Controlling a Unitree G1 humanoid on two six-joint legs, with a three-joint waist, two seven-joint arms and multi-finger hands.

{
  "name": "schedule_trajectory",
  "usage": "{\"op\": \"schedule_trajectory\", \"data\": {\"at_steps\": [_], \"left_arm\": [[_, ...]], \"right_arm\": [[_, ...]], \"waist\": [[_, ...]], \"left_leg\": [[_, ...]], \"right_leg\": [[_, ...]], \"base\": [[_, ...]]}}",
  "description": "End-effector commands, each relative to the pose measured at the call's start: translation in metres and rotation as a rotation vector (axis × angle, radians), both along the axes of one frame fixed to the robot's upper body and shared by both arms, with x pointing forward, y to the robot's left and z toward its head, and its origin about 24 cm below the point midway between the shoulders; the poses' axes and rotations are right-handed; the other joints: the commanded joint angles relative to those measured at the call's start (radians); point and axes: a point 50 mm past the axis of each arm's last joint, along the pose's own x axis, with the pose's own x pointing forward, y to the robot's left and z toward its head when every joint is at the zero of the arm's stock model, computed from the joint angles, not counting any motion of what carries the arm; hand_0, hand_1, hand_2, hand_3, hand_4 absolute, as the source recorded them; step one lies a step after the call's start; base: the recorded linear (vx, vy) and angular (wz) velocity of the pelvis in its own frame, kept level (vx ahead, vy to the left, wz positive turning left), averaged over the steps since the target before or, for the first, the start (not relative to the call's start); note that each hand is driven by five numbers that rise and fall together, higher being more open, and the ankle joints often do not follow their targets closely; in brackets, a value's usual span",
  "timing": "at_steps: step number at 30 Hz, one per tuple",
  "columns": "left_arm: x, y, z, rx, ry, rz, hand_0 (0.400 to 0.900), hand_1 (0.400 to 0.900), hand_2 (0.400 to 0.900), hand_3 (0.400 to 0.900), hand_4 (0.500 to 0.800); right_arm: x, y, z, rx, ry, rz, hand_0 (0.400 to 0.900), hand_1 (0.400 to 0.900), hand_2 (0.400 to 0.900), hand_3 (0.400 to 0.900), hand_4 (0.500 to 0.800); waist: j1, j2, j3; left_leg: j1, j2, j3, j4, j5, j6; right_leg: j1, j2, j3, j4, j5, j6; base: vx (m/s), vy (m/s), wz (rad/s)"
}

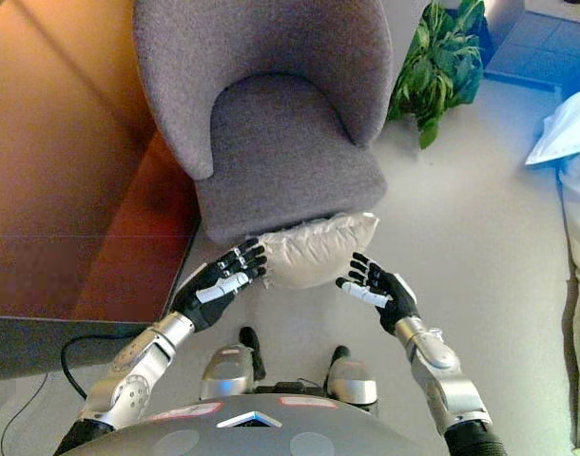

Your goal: Pick up the pillow and put it on the sofa.

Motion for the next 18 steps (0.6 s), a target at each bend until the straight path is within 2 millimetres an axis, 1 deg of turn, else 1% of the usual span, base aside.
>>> {"op": "schedule_trajectory", "data": {"at_steps": [1, 2, 3, 4, 5, 7, 8, 9, 10, 11, 12, 13, 14, 15, 16, 17, 18], "left_arm": [[0.004, 0.006, 0.018, 0.018, -0.111, -0.014, 0.900, 0.900, 0.900, 0.900, 0.800], [0.004, 0.005, 0.017, 0.022, -0.107, -0.027, 0.900, 0.900, 0.900, 0.900, 0.800], [0.003, 0.005, 0.016, 0.032, -0.105, -0.038, 0.900, 0.900, 0.900, 0.900, 0.800], [0.004, 0.005, 0.017, 0.040, -0.107, -0.043, 0.900, 0.900, 0.900, 0.900, 0.800], [0.006, 0.005, 0.017, 0.039, -0.106, -0.041, 0.900, 0.900, 0.900, 0.900, 0.800], [0.010, 0.006, 0.020, 0.017, -0.105, -0.040, 0.900, 0.900, 0.900, 0.900, 0.800], [0.011, 0.006, 0.021, 0.018, -0.108, -0.042, 0.900, 0.900, 0.900, 0.900, 0.800], [0.013, 0.007, 0.023, 0.024, -0.113, -0.046, 0.900, 0.900, 0.900, 0.900, 0.800], [0.015, 0.008, 0.025, 0.027, -0.117, -0.046, 0.900, 0.900, 0.900, 0.900, 0.800], [0.017, 0.009, 0.026, 0.025, -0.116, -0.044, 0.900, 0.900, 0.900, 0.900, 0.800], [0.019, 0.010, 0.026, 0.025, -0.115, -0.041, 0.900, 0.900, 0.900, 0.900, 0.800], [0.019, 0.012, 0.027, 0.026, -0.116, -0.029, 0.900, 0.900, 0.900, 0.900, 0.800], [0.019, 0.012, 0.027, 0.027, -0.116, -0.023, 0.900, 0.900, 0.900, 0.900, 0.800], [0.019, 0.014, 0.028, 0.029, -0.118, -0.013, 0.900, 0.900, 0.900, 0.900, 0.800], [0.018, 0.016, 0.028, 0.029, -0.116, 0.002, 0.900, 0.900, 0.900, 0.900, 0.800], [0.016, 0.019, 0.027, 0.028, -0.113, 0.017, 0.900, 0.900, 0.900, 0.900, 0.800], [0.014, 0.020, 0.026, 0.033, -0.108, 0.026, 0.900, 0.900, 0.900, 0.900, 0.800]], "right_arm": [[0.016, 0.007, 0.022, -0.041, -0.148, -0.006, 0.900, 0.900, 0.900, 0.900, 0.800], [0.017, 0.010, 0.023, -0.053, -0.152, -0.009, 0.900, 0.900, 0.900, 0.900, 0.800], [0.018, 0.013, 0.023, -0.082, -0.157, -0.006, 0.900, 0.900, 0.900, 0.900, 0.800], [0.020, 0.015, 0.022, -0.120, -0.161, 0.004, 0.900, 0.900, 0.900, 0.900, 0.800], [0.022, 0.015, 0.021, -0.156, -0.168, 0.015, 0.900, 0.900, 0.900, 0.900, 0.800], [0.023, 0.014, 0.021, -0.193, -0.183, 0.020, 0.900, 0.900, 0.900, 0.900, 0.800], [0.023, 0.013, 0.022, -0.204, -0.188, 0.019, 0.900, 0.900, 0.900, 0.900, 0.800], [0.022, 0.011, 0.023, -0.218, -0.191, 0.016, 0.900, 0.900, 0.900, 0.900, 0.800], [0.020, 0.008, 0.023, -0.237, -0.193, 0.018, 0.900, 0.900, 0.900, 0.900, 0.800], [0.018, 0.006, 0.022, -0.251, -0.195, 0.018, 0.900, 0.900, 0.900, 0.900, 0.800], [0.017, 0.003, 0.023, -0.267, -0.204, 0.022, 0.900, 0.900, 0.900, 0.900, 0.800], [0.016, 0.001, 0.025, -0.284, -0.217, 0.029, 0.900, 0.900, 0.900, 0.900, 0.800], [0.016, 0.000, 0.026, -0.293, -0.222, 0.033, 0.900, 0.900, 0.900, 0.900, 0.800], [0.017, 0.000, 0.028, -0.306, -0.228, 0.039, 0.900, 0.900, 0.900, 0.900, 0.800], [0.018, -0.001, 0.029, -0.327, -0.229, 0.053, 0.900, 0.900, 0.900, 0.900, 0.800], [0.018, -0.002, 0.029, -0.346, -0.221, 0.063, 0.900, 0.900, 0.900, 0.900, 0.800], [0.018, -0.005, 0.029, -0.359, -0.213, 0.061, 0.900, 0.900, 0.900, 0.900, 0.800]], "waist": [[0.028, -0.009, -0.123], [0.032, -0.009, -0.126], [0.034, -0.001, -0.126], [0.032, 0.006, -0.124], [0.030, 0.012, -0.123], [0.027, 0.017, -0.117], [0.023, 0.021, -0.113], [0.019, 0.022, -0.109], [0.012, 0.021, -0.103], [0.007, 0.016, -0.097], [0.002, 0.006, -0.094], [-0.002, -0.005, -0.091], [-0.005, -0.009, -0.090], [-0.008, -0.016, -0.091], [-0.010, -0.018, -0.093], [-0.012, -0.018, -0.096], [-0.014, -0.018, -0.100]], "left_leg": [[-0.115, -0.093, -0.013, -0.107, 0.053, 0.099], [-0.112, -0.110, -0.027, -0.100, 0.036, 0.114], [-0.102, -0.116, -0.034, -0.096, 0.018, 0.125], [-0.083, -0.120, -0.033, -0.096, 0.004, 0.129], [-0.063, -0.121, -0.035, -0.101, -0.001, 0.128], [-0.036, -0.120, -0.037, -0.095, -0.005, 0.114], [-0.024, -0.117, -0.039, -0.089, -0.011, 0.108], [-0.010, -0.111, -0.042, -0.085, -0.017, 0.101], [0.005, -0.103, -0.044, -0.080, -0.022, 0.089], [0.023, -0.096, -0.047, -0.080, -0.028, 0.076], [0.032, -0.083, -0.046, -0.076, -0.031, 0.059], [0.042, -0.067, -0.049, -0.072, -0.039, 0.039], [0.053, -0.051, -0.055, -0.067, -0.049, 0.019], [0.056, -0.035, -0.055, -0.063, -0.048, 0.003], [0.061, -0.012, -0.059, -0.062, -0.048, -0.014], [0.059, 0.003, -0.055, -0.061, -0.030, -0.017], [0.057, 0.015, -0.069, -0.059, -0.027, -0.022]], "right_leg": [[0.034, -0.026, 0.002, 0.457, 0.069, 0.120], [-0.003, -0.034, 0.006, 0.563, 0.102, 0.130], [-0.058, -0.045, 0.000, 0.669, 0.128, 0.132], [-0.123, -0.070, -0.006, 0.723, 0.131, 0.124], [-0.166, -0.091, -0.018, 0.739, 0.115, 0.116], [-0.193, -0.120, -0.051, 0.652, 0.084, 0.099], [-0.198, -0.135, -0.062, 0.612, 0.086, 0.096], [-0.204, -0.157, -0.072, 0.573, 0.107, 0.098], [-0.211, -0.199, -0.079, 0.522, 0.157, 0.106], [-0.215, -0.244, -0.085, 0.467, 0.216, 0.120], [-0.225, -0.291, -0.088, 0.381, 0.280, 0.130], [-0.224, -0.328, -0.088, 0.279, 0.321, 0.142], [-0.205, -0.337, -0.091, 0.172, 0.360, 0.155], [-0.207, -0.354, -0.090, 0.113, 0.409, 0.155], [-0.208, -0.356, -0.074, 0.078, 0.452, 0.155], [-0.192, -0.337, -0.081, 0.036, 0.417, 0.155], [-0.172, -0.322, -0.082, 0.008, 0.391, 0.155]], "base": [[0.25, 0.260, 0.21], [0.24, 0.275, 0.18], [0.19, 0.246, 0.16], [0.19, 0.211, 0.15], [0.17, 0.124, 0.14], [0.17, -0.010, 0.21], [0.15, -0.111, 0.33], [0.14, -0.168, 0.41], [0.16, -0.210, 0.44], [0.17, -0.289, 0.41], [0.19, -0.371, 0.36], [0.19, -0.426, 0.30], [0.18, -0.426, 0.27], [0.18, -0.395, 0.27], [0.13, -0.325, 0.30], [0.15, -0.249, 0.37], [0.15, -0.196, 0.41]]}}
